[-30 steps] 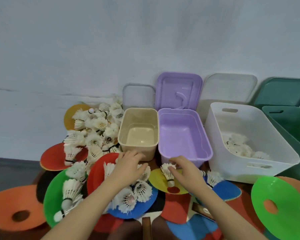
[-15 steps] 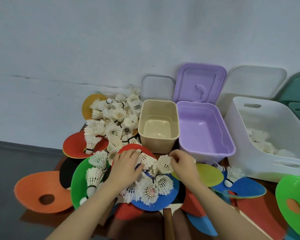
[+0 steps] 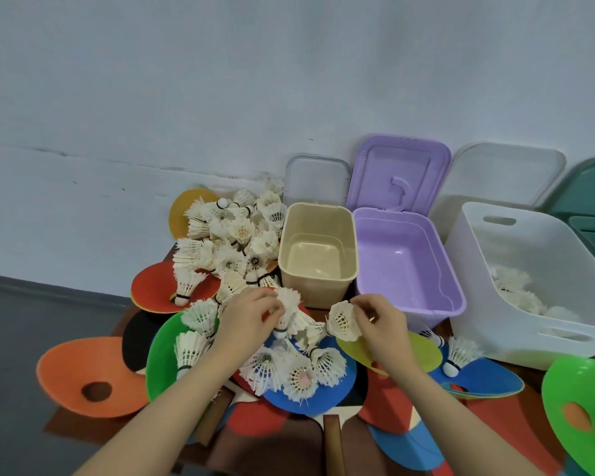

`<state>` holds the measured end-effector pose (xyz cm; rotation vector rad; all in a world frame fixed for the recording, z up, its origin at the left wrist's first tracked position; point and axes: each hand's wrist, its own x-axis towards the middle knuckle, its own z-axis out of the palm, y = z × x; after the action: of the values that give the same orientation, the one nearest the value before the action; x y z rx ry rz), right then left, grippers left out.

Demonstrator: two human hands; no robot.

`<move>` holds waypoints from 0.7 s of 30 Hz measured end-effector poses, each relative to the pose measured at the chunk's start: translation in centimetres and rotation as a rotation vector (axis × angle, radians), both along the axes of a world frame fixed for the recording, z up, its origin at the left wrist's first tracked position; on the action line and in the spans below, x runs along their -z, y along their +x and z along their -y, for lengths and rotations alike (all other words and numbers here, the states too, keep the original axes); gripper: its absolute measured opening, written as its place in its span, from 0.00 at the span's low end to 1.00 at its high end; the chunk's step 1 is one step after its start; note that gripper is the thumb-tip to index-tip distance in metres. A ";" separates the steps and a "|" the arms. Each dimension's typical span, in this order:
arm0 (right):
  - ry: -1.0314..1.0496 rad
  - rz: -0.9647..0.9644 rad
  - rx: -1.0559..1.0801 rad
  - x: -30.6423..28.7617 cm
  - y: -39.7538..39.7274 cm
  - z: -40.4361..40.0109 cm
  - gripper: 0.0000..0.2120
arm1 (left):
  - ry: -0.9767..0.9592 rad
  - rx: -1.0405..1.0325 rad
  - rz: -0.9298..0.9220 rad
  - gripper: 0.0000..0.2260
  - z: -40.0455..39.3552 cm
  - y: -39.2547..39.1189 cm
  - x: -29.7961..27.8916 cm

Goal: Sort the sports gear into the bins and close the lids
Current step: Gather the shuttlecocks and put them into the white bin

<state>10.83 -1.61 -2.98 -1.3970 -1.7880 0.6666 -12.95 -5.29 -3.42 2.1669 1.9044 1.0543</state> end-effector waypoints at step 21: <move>0.196 -0.050 0.415 -8.4 24.3 -8.3 0.06 | 0.221 0.360 0.117 0.11 -16.3 26.8 -8.8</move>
<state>35.14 6.65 5.41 -1.5360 -1.4184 0.2950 13.84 10.99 5.40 2.3780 1.3344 1.3281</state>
